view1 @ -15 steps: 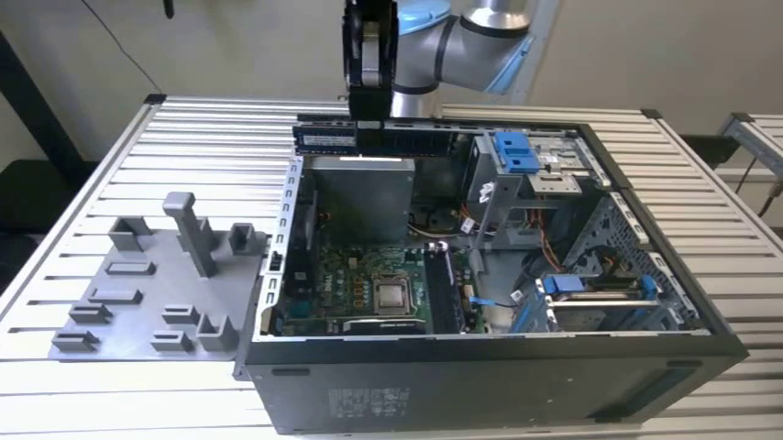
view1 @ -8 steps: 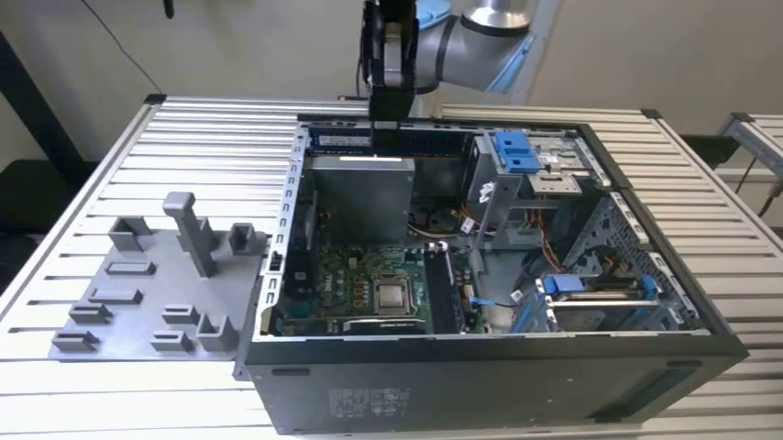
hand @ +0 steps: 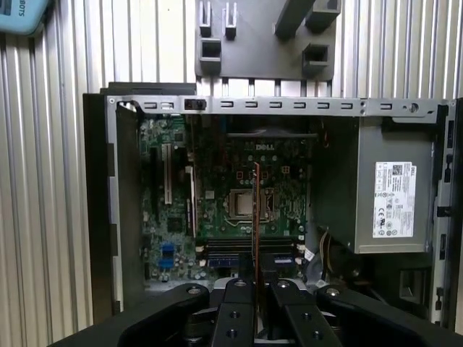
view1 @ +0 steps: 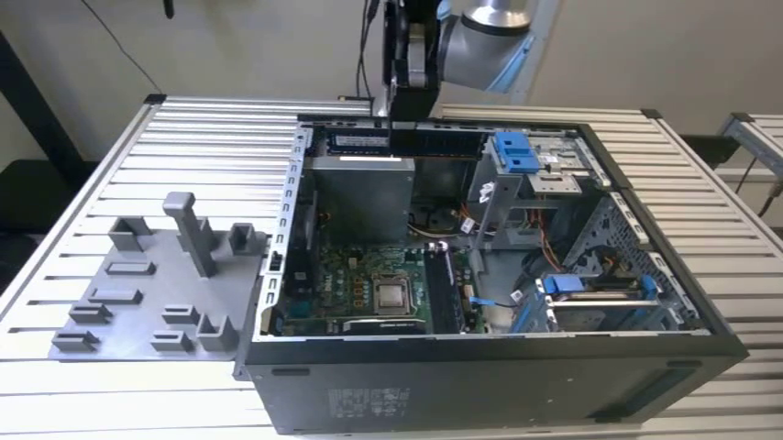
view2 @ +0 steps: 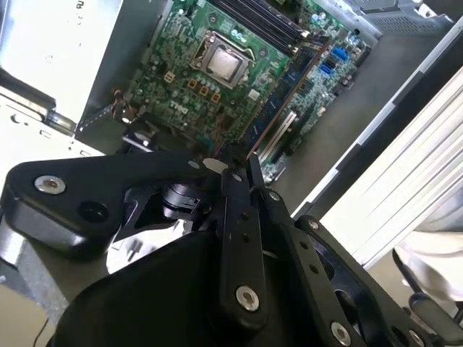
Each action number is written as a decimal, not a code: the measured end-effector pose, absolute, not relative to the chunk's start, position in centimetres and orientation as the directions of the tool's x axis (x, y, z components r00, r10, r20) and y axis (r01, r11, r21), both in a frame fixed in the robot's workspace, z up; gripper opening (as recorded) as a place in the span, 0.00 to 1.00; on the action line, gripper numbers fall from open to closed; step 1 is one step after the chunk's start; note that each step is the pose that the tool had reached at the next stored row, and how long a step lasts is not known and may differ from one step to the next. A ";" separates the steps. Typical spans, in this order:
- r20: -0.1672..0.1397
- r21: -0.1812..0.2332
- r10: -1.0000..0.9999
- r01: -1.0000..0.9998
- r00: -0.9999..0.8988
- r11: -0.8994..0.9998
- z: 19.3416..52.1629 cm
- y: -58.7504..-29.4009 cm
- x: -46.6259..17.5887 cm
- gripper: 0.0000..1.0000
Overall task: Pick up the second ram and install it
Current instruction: 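Pick up the second ram and move it above second insertion slot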
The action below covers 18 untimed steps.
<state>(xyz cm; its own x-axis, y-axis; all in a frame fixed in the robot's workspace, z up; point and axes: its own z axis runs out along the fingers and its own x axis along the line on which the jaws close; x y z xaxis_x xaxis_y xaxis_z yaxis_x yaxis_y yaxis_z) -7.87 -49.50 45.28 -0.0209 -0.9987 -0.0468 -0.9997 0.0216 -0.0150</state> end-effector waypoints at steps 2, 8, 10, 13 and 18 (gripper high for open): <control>-0.047 -0.015 -0.999 -1.000 -0.021 0.022 45.3 -49.5 -7.5 0.15; -0.047 -0.015 -0.999 -1.000 -0.021 0.022 45.3 -49.5 -6.4 0.15; -0.047 -0.015 -0.999 -1.000 -0.021 0.022 45.3 -49.5 -6.0 0.15; -0.047 -0.015 -0.999 -1.000 -0.021 0.022 45.3 -49.5 -5.5 0.15; -0.047 -0.015 -0.999 -1.000 -0.021 0.022 45.3 -49.5 -4.7 0.15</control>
<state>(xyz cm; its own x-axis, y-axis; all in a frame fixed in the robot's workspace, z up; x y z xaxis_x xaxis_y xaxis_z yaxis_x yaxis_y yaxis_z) -4.72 -49.50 45.28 -0.0209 -0.9987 -0.0467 -0.9997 0.0216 -0.0150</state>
